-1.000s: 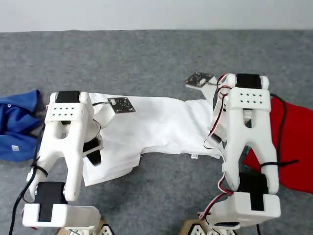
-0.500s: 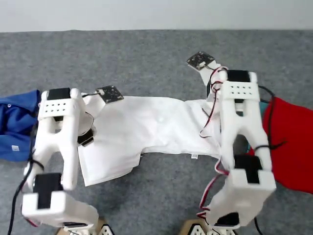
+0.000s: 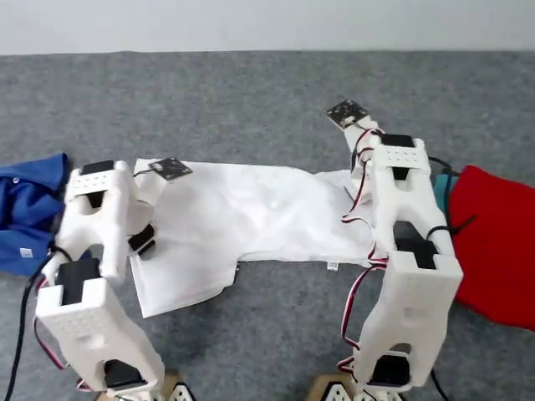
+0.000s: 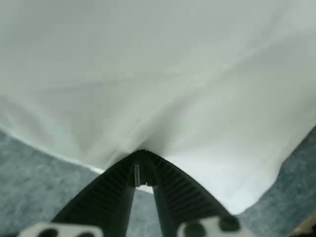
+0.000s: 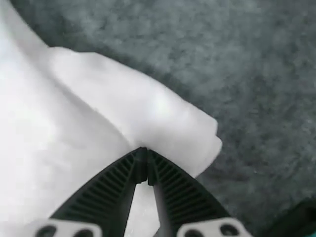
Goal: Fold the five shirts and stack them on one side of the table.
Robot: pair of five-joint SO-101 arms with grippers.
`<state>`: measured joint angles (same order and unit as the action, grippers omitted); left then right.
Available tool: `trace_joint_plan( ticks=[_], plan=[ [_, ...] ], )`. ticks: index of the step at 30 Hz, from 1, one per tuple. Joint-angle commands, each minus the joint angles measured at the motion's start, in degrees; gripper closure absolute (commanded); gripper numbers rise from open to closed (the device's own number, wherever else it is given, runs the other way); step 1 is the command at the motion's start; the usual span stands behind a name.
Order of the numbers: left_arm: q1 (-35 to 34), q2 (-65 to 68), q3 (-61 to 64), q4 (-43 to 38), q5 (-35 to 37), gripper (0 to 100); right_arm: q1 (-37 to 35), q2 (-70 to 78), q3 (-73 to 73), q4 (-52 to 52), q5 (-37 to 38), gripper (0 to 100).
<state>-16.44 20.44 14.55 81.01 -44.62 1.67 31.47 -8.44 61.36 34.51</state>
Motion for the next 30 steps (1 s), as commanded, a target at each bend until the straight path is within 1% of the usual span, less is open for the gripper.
trace_joint_plan(
  ticks=[1, 6, 11, 13, 15, 16, 19, 21, 23, 26, 30],
  plan=[
    [-3.43, -1.05, -2.07, -0.44, 0.62, 99, 1.01, -1.19, -5.19, 3.03, -0.79, 98.9],
    [-1.85, -9.23, -2.42, 3.52, 0.44, 99, -1.89, -3.47, -11.6, 10.33, -0.88, 98.9],
    [3.25, -19.6, -2.42, 6.42, 0.44, 99, -5.76, -4.97, -15.91, 9.98, -0.88, 98.9],
    [5.36, -22.15, -2.42, 5.01, 0.62, 99, -6.46, -4.0, -16.62, 7.87, -0.88, 98.9],
    [7.3, -22.68, -2.42, 0.88, 1.67, 99, -6.55, -2.59, -16.7, 5.23, -0.88, 98.9],
    [7.91, -22.33, -2.42, -1.49, 3.43, 99, -6.55, -1.71, -16.7, 4.18, -0.88, 98.9],
    [9.05, -18.46, -2.51, -9.58, 9.67, 99, -6.2, 1.27, -16.7, 1.8, -3.43, 98.9],
    [9.32, -14.42, -3.3, -13.8, 11.87, 99, -6.11, 2.86, -16.7, 1.19, -5.1, 98.9],
    [9.32, -9.49, -5.32, -16.09, 13.45, 99, -6.11, 4.18, -16.7, 1.27, -5.54, 98.9],
    [8.79, -0.79, -11.82, -15.38, 16.09, 99, -6.11, 5.85, -16.7, 1.27, -5.54, 98.9],
    [8.0, 10.73, -22.81, -8.88, 16.35, 99, -4.62, 7.25, -16.7, 1.36, -5.54, 98.9]
  ],
)
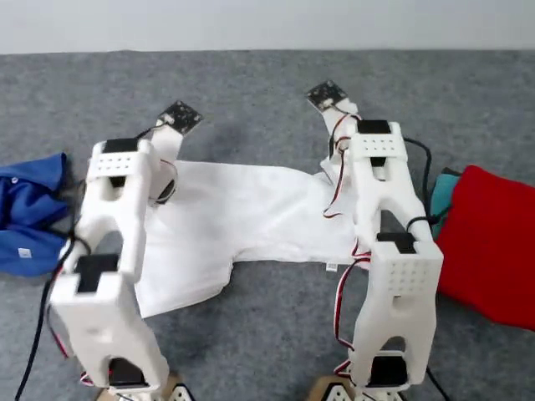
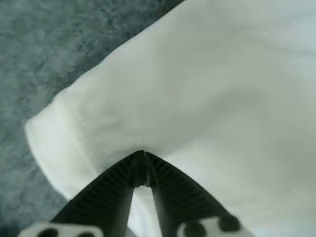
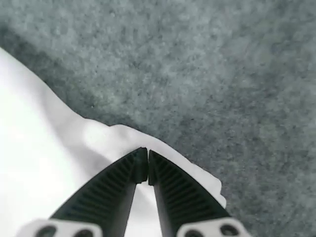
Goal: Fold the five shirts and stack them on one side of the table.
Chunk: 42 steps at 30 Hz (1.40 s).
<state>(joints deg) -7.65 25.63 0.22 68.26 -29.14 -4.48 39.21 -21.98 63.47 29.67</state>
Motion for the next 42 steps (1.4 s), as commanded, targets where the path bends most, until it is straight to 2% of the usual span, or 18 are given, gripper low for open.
trace_joint_plan(
  ticks=[1, 8, 15, 23, 34, 36, 39, 42],
  plan=[
    [-0.97, 8.09, -11.47, 6.15, 0.88, 99, 2.24, -0.22, -3.16, -0.75, -0.7, 98.9],
    [-4.22, 20.31, -29.58, 20.92, 0.7, 99, 7.34, 0.66, -3.16, -0.75, -0.7, 98.9],
    [-6.51, 21.71, -31.69, 26.02, -1.32, 100, 10.51, 0.4, -3.6, -0.31, -0.7, 98.9],
    [-3.52, 10.55, -31.52, 28.13, -1.05, 100, 6.64, 0.4, -15.38, 9.45, -0.79, 98.9],
    [-0.09, -4.04, -30.81, 32.09, -0.7, 100, -3.56, 0.75, -35.43, 36.35, -0.88, 98.7],
    [-0.35, -6.33, -29.05, 32.09, 0.7, 100, -4.97, 0.66, -35.25, 39.87, -1.14, 98.9],
    [-1.41, -10.9, -24.22, 32.09, 2.11, 100, -4.44, -1.54, -29.71, 39.6, -6.15, 98.7],
    [-4.04, -16.88, -19.74, 31.82, 3.6, 100, -4.44, -3.47, -20.92, 39.52, -6.24, 98.7]
  ],
)
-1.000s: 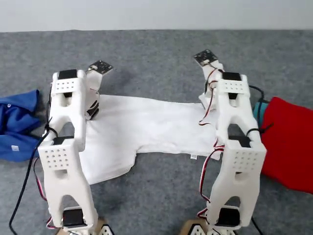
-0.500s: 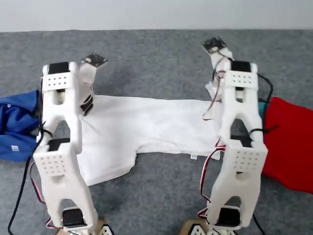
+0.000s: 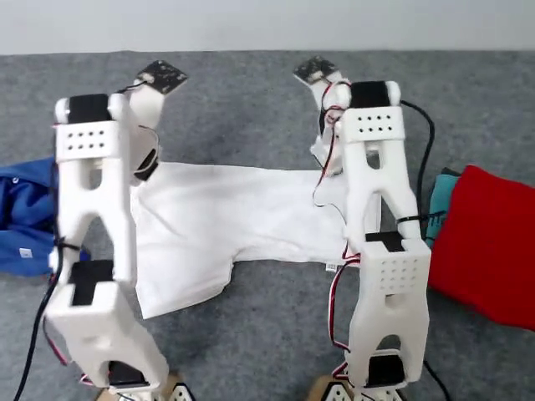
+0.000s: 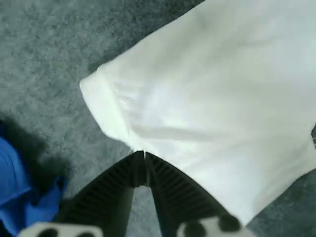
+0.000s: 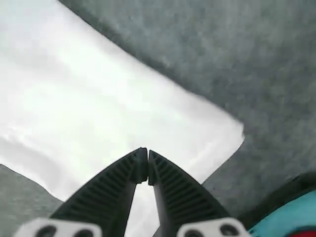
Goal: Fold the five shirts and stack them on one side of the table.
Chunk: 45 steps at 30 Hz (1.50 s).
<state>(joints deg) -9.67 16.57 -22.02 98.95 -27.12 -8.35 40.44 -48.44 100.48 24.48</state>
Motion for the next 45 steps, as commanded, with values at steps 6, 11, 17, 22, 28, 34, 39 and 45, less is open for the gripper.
trace_joint_plan(
  ticks=[6, 11, 17, 22, 28, 34, 39, 45],
  plan=[
    [-11.69, -18.02, 9.71, 1.05, 2.29, 100, 1.45, -5.23, 21.36, 2.24, -1.14, 98.7],
    [-20.22, -21.36, 12.79, -0.09, 2.11, 100, 7.6, -1.27, 23.3, 1.01, -0.97, 98.7],
    [-25.41, -21.45, 13.49, -0.26, 2.02, 99, 10.59, 1.54, 23.3, 1.45, -0.88, 98.9],
    [-27.96, -21.89, 13.23, -0.26, 2.02, 99, 7.08, -2.95, 23.74, 2.51, -1.14, 98.9],
    [-35.25, -21.89, 13.23, -0.26, 2.02, 99, 0.22, -16.13, 23.65, 2.15, -1.05, 98.7],
    [-39.12, -21.45, 13.23, -0.26, 1.93, 99, -14.9, -22.29, 23.65, 1.89, -0.97, 94.9],
    [-39.12, -21.89, 13.14, 0.0, 1.93, 99, -28.97, -19.91, 23.65, 1.8, -0.88, 84.4],
    [-39.3, -21.89, 13.14, 1.41, -2.81, 99, -42.33, -17.19, 23.65, -0.66, -0.97, 75.9]
  ],
)
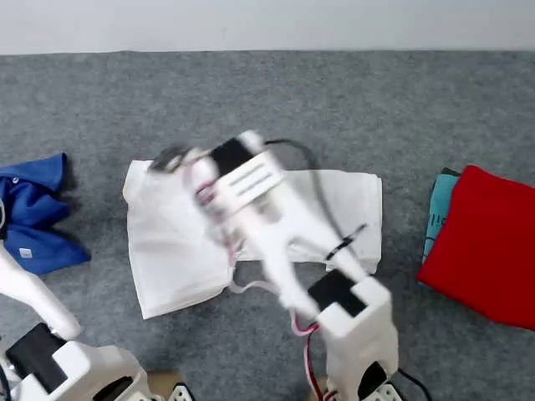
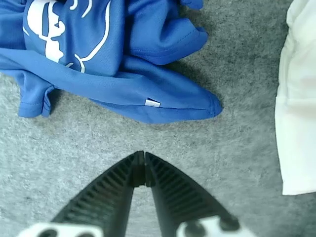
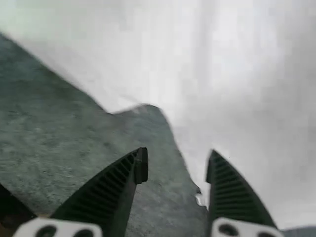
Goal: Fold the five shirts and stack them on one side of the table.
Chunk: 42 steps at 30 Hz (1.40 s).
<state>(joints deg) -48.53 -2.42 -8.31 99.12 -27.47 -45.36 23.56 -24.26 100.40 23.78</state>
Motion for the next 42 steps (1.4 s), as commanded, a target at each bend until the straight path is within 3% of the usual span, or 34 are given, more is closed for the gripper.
trace_joint_plan(
  ticks=[1, 7, 15, 25, 33, 42],
  plan=[
    [-0.44, -2.9, -0.57, 1.23, -2.73, 99, -7.16, 0.13, -0.53, -1.45, -0.26, 75.8],
    [-0.44, -2.9, -0.48, 0.97, -2.9, 99, -16.13, 4.44, -0.53, -4.7, -0.26, 75.8],
    [-0.44, -2.9, -0.22, 1.14, -2.73, 99, -20.79, 10.68, -0.53, -12.44, -0.18, 75.8],
    [-0.44, -2.9, -0.22, 1.14, -2.73, 99, -19.91, 20.0, -1.32, -18.15, 3.08, 76.4],
    [-1.76, -2.64, -0.13, 1.23, -2.64, 99, -19.56, 21.67, -3.43, -17.45, 3.16, 98.3],
    [-2.73, -2.9, 2.24, 0.97, -2.9, 99, -17.36, 17.27, -3.52, -18.42, 6.95, 98.7]
  ],
)
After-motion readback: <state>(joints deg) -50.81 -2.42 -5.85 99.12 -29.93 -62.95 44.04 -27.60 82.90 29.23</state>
